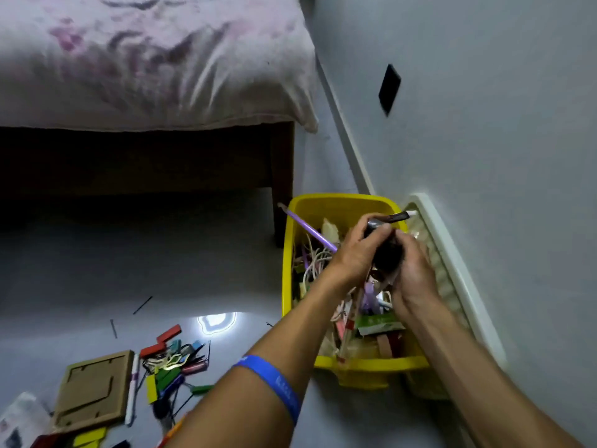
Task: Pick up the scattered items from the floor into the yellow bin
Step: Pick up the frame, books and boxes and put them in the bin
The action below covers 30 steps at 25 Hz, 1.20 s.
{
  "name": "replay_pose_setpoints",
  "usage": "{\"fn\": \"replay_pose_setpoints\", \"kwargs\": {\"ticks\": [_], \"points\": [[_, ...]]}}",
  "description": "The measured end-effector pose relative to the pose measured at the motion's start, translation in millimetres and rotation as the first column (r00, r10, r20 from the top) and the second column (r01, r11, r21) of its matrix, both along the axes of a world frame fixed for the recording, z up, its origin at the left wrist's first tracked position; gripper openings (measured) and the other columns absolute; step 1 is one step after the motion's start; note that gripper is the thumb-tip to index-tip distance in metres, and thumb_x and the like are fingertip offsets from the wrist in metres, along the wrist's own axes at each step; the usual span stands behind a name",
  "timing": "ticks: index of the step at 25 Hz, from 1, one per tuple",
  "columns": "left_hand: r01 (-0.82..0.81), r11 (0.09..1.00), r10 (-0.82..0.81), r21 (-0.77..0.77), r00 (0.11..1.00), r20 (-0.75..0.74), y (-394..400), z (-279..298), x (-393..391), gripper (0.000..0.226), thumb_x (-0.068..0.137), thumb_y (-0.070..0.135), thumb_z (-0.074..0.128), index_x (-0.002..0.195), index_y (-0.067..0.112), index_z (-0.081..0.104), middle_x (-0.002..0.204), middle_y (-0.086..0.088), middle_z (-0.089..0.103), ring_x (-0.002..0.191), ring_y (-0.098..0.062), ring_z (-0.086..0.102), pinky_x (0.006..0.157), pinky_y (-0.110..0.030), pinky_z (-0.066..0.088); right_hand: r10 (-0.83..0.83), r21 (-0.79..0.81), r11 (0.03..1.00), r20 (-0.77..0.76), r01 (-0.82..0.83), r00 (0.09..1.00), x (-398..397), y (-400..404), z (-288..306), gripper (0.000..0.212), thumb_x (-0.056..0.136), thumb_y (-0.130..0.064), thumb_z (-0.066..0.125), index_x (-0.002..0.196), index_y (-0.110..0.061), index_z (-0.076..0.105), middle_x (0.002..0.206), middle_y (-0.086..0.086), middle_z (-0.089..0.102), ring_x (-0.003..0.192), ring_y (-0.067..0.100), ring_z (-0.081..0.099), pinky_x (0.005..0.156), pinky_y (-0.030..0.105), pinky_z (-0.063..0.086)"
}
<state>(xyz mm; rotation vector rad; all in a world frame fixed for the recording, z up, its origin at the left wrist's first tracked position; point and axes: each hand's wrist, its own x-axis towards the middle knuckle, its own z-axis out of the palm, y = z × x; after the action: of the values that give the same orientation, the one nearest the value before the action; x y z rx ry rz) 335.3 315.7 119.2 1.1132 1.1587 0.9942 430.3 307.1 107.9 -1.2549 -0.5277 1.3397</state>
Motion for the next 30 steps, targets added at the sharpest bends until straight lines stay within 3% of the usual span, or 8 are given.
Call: {"fn": "replay_pose_setpoints", "kwargs": {"ticks": [3, 7, 11, 16, 19, 23, 27, 30], "points": [[0.347, 0.937, -0.309, -0.041, 0.770, -0.559, 1.5, -45.1, -23.9, 0.056, 0.095, 0.041, 0.053, 0.148, 0.034, 0.034, 0.153, -0.007, 0.039, 0.139, -0.026, 0.038, 0.115, -0.043, 0.032, 0.151, -0.171, 0.980, 0.287, -0.105, 0.946, 16.3, -0.7, -37.4, 0.028, 0.098, -0.026, 0.051, 0.123, -0.015, 0.059, 0.115, 0.010, 0.063, 0.097, 0.025, 0.063, 0.066, 0.031, 0.048], [0.222, 0.948, 0.081, 0.227, 0.521, -0.850, -26.6, -71.3, -48.2, 0.056, 0.089, 0.034, 0.056, 0.143, 0.026, 0.044, 0.143, -0.004, 0.047, 0.130, -0.028, 0.044, 0.106, -0.044, 0.040, 0.252, -0.251, 0.958, 0.512, -0.137, 0.821, 18.0, -15.8, -64.5, 0.042, 0.094, -0.028, 0.058, 0.136, -0.031, 0.050, 0.123, 0.003, 0.060, 0.101, 0.022, 0.063, 0.060, 0.027, 0.048], [0.376, 0.927, -0.082, -0.009, 0.178, -0.981, -54.2, -82.3, -71.2, 0.042, 0.095, 0.045, 0.043, 0.132, 0.026, 0.054, 0.143, -0.005, 0.046, 0.138, -0.024, 0.037, 0.119, -0.050, -0.004, 0.571, -0.424, 0.805, 0.745, -0.415, 0.346, 12.9, -41.9, -79.4, 0.063, 0.086, -0.026, 0.069, 0.144, -0.029, 0.043, 0.160, 0.000, 0.021, 0.136, 0.027, 0.039, 0.105, 0.043, 0.044], [0.172, 0.967, 0.065, 0.185, 0.537, -0.841, -93.7, -70.2, -102.6, 0.052, 0.096, 0.031, 0.051, 0.146, 0.024, 0.043, 0.158, -0.004, 0.032, 0.145, -0.022, 0.027, 0.117, -0.038, 0.023, 0.374, -0.344, 0.830, 0.927, -0.439, -0.019, -6.4, -69.9, -61.0, 0.049, 0.090, -0.025, 0.059, 0.138, -0.015, 0.053, 0.152, 0.012, 0.039, 0.135, 0.032, 0.042, 0.109, 0.043, 0.038], [-0.073, 0.986, 0.162, 0.151, 0.638, -0.752, -135.2, -70.5, -134.6, 0.052, 0.097, 0.029, 0.051, 0.148, 0.024, 0.041, 0.159, -0.004, 0.030, 0.145, -0.022, 0.025, 0.115, -0.035, 0.025, 0.109, -0.064, 0.790, 0.993, -0.610, 0.037, -62.3, -105.7, -49.9, 0.038, 0.085, -0.011, 0.063, 0.123, -0.009, 0.064, 0.142, 0.016, 0.051, 0.128, 0.034, 0.047, 0.105, 0.045, 0.040], [-0.295, 0.955, 0.230, 0.032, 0.665, -0.710, -200.0, -90.1, -194.4, 0.051, 0.096, 0.024, 0.053, 0.146, 0.023, 0.044, 0.154, -0.005, 0.038, 0.141, -0.024, 0.035, 0.114, -0.038, 0.032, 0.311, -0.162, 0.489, 0.950, -0.857, -0.002, -136.6, -156.7, -61.8, 0.035, 0.088, -0.015, 0.060, 0.123, -0.019, 0.063, 0.134, 0.002, 0.058, 0.117, 0.023, 0.056, 0.098, 0.036, 0.046], [-0.505, 0.843, 0.195, -0.184, 0.607, -0.770, -309.4, -133.6, -264.3, 0.044, 0.091, 0.021, 0.055, 0.135, 0.018, 0.055, 0.133, -0.010, 0.056, 0.122, -0.029, 0.052, 0.100, -0.039, 0.045, 0.661, -0.449, 0.008, 0.673, -0.893, -0.332, -181.6, -223.6, -109.8, 0.032, 0.087, -0.025, 0.059, 0.117, -0.035, 0.063, 0.114, -0.009, 0.069, 0.092, 0.011, 0.065, 0.087, 0.036, 0.052], [-0.605, 0.739, 0.109, -0.297, 0.543, -0.833, -386.0, -166.5, -290.8, 0.040, 0.089, 0.026, 0.054, 0.128, 0.018, 0.055, 0.127, -0.009, 0.055, 0.114, -0.029, 0.053, 0.093, -0.042, 0.048, 0.529, -0.519, -0.271, 0.623, -0.811, -0.576, -198.3, -273.6, -158.6, 0.039, 0.087, -0.032, 0.056, 0.126, -0.035, 0.057, 0.123, -0.007, 0.062, 0.104, 0.015, 0.060, 0.088, 0.038, 0.050]]}}
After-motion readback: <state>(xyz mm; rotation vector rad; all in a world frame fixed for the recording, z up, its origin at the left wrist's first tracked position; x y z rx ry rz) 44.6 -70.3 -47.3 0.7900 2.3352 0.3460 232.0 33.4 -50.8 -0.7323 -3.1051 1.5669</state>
